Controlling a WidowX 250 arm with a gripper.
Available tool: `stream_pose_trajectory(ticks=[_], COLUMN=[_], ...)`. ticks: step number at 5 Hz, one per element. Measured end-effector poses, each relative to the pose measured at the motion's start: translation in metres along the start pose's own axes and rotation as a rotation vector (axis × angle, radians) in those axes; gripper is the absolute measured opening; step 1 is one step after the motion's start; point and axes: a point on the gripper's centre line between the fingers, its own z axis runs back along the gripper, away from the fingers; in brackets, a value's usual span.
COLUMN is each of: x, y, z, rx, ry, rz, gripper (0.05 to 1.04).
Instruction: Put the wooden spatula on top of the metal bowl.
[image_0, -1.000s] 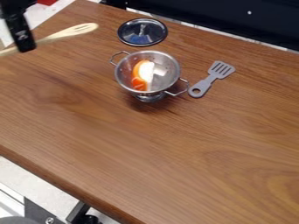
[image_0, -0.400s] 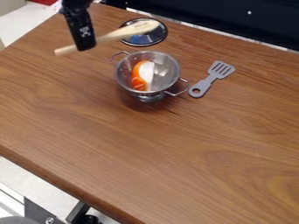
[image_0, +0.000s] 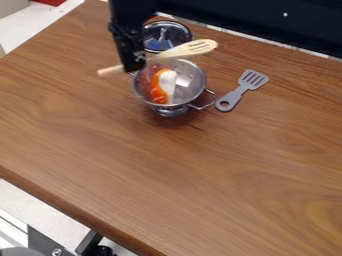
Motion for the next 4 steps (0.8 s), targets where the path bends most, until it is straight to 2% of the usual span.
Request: stream_pose_trajectory(ticks=[2,4], x=[0.006,0.007], y=[-0.007,-0.003], z=[-0.021,-0.027], rx=[0.019,0.005], ry=[0.016,0.038], rz=[0.029,0.051], gripper=[0.079,0.106])
